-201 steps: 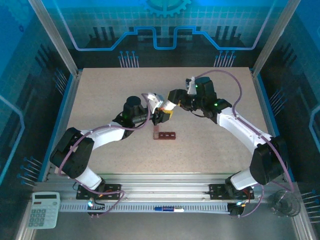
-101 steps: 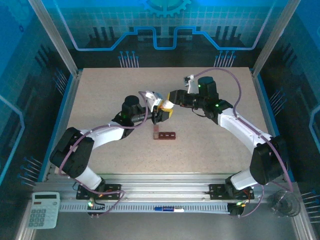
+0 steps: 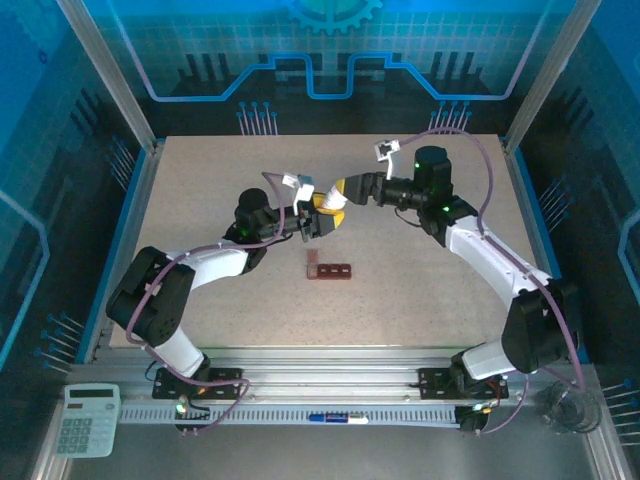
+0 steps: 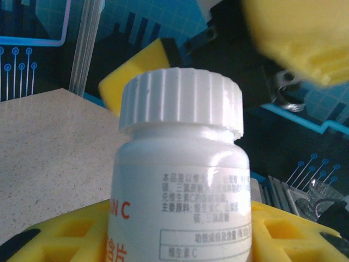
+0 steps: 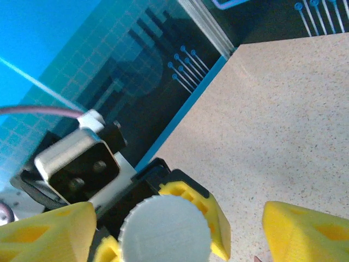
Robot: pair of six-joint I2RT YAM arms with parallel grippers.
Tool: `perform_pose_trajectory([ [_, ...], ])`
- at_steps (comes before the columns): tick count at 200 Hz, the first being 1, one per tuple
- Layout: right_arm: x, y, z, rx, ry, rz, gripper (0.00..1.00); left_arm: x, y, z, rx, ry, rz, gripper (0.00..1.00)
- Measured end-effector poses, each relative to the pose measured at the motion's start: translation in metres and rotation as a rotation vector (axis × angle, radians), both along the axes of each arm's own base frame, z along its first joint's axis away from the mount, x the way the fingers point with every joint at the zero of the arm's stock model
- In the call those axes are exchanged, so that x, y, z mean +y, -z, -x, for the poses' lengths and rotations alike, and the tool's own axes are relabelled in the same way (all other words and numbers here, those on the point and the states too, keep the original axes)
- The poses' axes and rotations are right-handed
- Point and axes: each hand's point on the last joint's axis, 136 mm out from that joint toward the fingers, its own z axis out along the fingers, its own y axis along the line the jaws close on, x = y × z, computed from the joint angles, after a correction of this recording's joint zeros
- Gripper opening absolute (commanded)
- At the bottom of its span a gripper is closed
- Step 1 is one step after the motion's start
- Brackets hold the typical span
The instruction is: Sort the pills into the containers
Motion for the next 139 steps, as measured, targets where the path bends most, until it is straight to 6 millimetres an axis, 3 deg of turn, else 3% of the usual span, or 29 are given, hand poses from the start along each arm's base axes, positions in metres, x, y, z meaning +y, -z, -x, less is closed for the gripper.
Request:
perform_pose_trajectory([
  [40,-0.016,-0.007,-0.003,0.059,0.094,-0.044,0.85,0.005,0.017,-0.007,-0.012,-0.062,-0.093,0.00],
  [91,-0.031,0.014,-0.016,0.215,0.253,-0.041,0.91,0.008,0.023,-0.008,-0.099,-0.134,-0.208,0.00],
  [139,-0.020,0.037,-0.016,0.300,0.274,-0.023,0.87,0.005,0.035,-0.007,-0.137,-0.156,-0.289,0.00],
])
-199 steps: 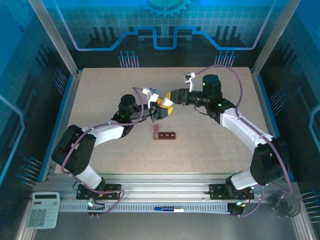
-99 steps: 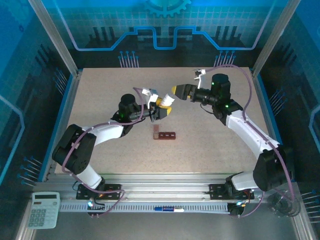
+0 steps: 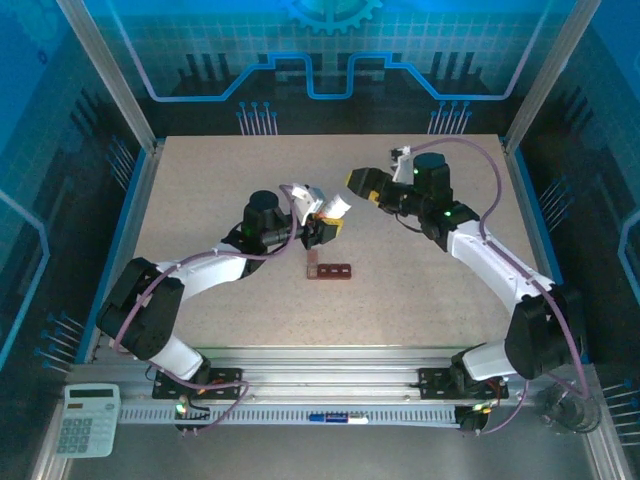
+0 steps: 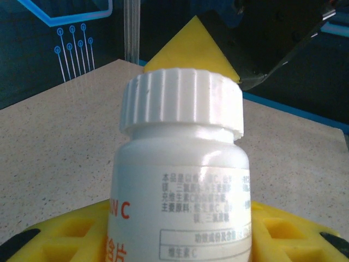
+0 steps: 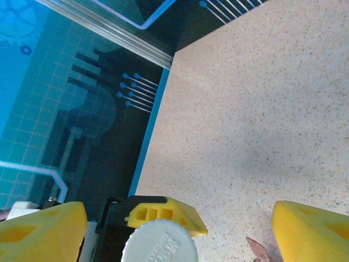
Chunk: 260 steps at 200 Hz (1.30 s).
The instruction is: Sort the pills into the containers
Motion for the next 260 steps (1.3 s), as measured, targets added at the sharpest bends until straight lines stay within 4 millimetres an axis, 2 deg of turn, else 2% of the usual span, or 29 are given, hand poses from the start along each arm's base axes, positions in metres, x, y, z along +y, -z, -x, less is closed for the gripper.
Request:
perform_pose_trajectory([
  [66,0.026,0.024,0.009,0.063,-0.052,0.015,0.80,0.000,0.006,-0.001,-0.015,-0.014,-0.039,0.00],
  [89,0.031,0.026,0.011,0.069,-0.062,0.017,0.70,-0.001,0.006,-0.001,-0.016,-0.016,-0.040,0.00],
  [122,0.033,0.027,0.012,0.073,-0.066,0.016,0.49,-0.001,0.006,-0.001,-0.016,-0.017,-0.040,0.00],
  [146,0.034,0.025,0.012,0.064,-0.071,0.013,0.42,-0.001,0.008,0.000,-0.009,-0.019,-0.043,0.00],
  [209,0.033,0.022,0.014,-0.015,-0.137,0.051,0.41,-0.001,0.006,0.002,0.025,-0.006,-0.012,0.00],
  [260,0.035,-0.007,0.022,-0.206,-0.313,0.065,0.42,-0.004,-0.022,0.010,0.075,0.088,0.133,0.00],
])
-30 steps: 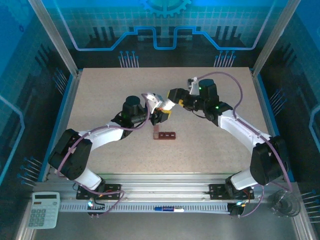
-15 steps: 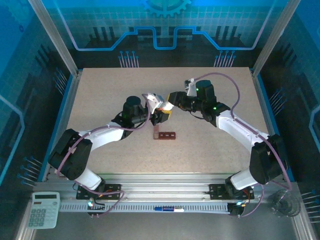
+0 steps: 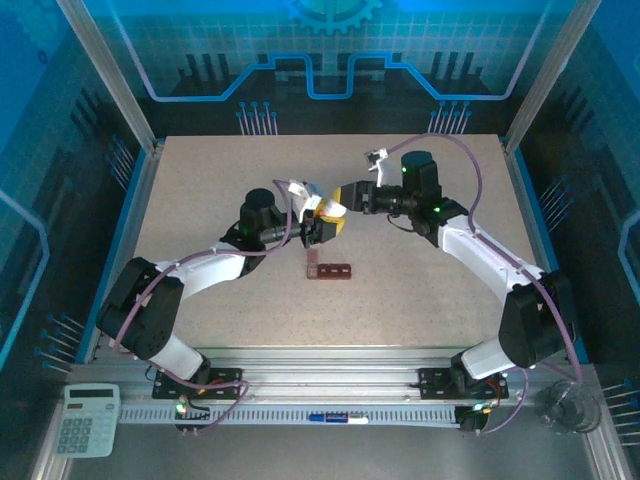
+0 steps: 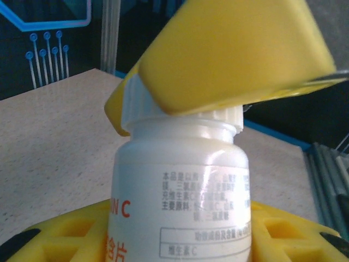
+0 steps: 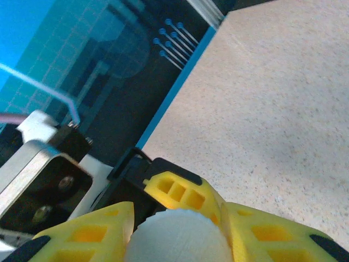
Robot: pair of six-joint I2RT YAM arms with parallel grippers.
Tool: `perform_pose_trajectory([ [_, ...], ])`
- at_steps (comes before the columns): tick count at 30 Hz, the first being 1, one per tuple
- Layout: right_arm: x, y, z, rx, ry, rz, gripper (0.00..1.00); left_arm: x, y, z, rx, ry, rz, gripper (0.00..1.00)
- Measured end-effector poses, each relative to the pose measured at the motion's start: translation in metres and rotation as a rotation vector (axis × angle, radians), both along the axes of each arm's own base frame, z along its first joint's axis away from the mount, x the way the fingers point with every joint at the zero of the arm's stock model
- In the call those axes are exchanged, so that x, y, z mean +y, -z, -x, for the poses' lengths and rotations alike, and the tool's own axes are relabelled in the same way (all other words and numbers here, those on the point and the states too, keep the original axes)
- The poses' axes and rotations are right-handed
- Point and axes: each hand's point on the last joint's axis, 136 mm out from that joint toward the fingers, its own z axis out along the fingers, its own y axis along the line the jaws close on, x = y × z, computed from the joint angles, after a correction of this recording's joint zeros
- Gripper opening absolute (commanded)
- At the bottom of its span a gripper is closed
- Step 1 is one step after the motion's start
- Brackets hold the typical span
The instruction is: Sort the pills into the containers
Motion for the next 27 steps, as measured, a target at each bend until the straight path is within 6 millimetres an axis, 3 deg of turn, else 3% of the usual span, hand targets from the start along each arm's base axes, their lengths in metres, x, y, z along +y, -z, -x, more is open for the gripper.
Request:
perform_pose_trajectory([
  [5,0.002,-0.015,0.003,-0.092,-0.063,-0.018,0.41,-0.002,-0.014,0.003,0.056,0.066,0.110,0.00],
  [11,-0.002,-0.025,-0.001,-0.116,-0.069,-0.052,0.41,-0.003,-0.017,0.004,0.087,0.092,0.154,0.00],
  [19,-0.035,-0.043,-0.026,-0.145,0.024,-0.114,0.40,0.000,-0.025,0.003,0.062,0.100,0.175,0.00],
  [22,-0.041,-0.038,-0.029,-0.132,0.053,-0.105,0.40,0.000,-0.025,0.003,0.062,0.100,0.175,0.00],
  [27,-0.064,0.001,-0.038,-0.029,0.186,0.000,0.41,0.000,-0.023,0.002,0.065,0.094,0.167,0.00],
])
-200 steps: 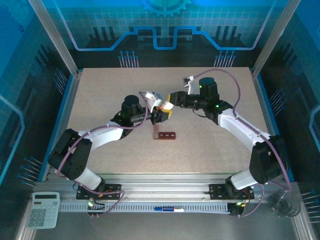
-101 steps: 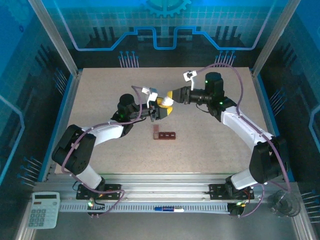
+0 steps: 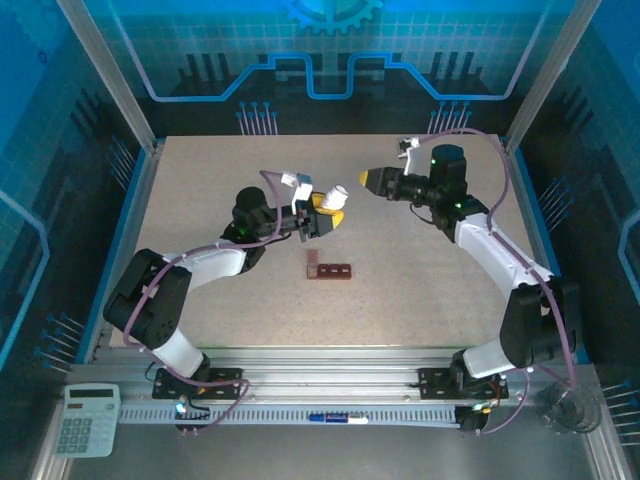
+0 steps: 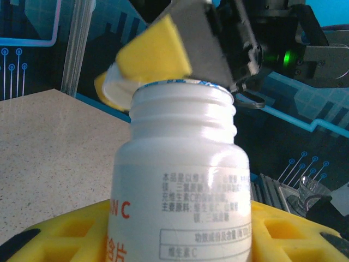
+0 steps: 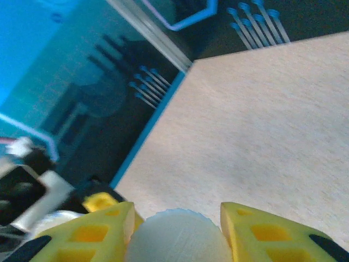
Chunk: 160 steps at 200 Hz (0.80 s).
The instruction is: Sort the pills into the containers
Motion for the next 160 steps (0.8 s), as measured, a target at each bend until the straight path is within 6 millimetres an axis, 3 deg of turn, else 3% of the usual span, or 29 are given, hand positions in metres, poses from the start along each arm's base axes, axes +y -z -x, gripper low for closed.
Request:
perform_pose_trajectory([
  [67,-0.057,0.132,0.021,0.300,0.290,0.316,0.40,0.015,0.001,-0.002,-0.024,-0.124,-0.056,0.00],
  [109,-0.072,0.196,0.044,0.412,0.392,0.507,0.39,0.026,0.009,-0.006,-0.016,-0.206,-0.102,0.00],
  [132,-0.073,0.217,0.054,0.447,0.418,0.584,0.39,0.030,0.012,-0.006,-0.013,-0.229,-0.123,0.00],
  [160,-0.073,0.229,0.063,0.456,0.453,0.636,0.39,0.034,0.017,-0.004,0.003,-0.247,-0.139,0.00],
])
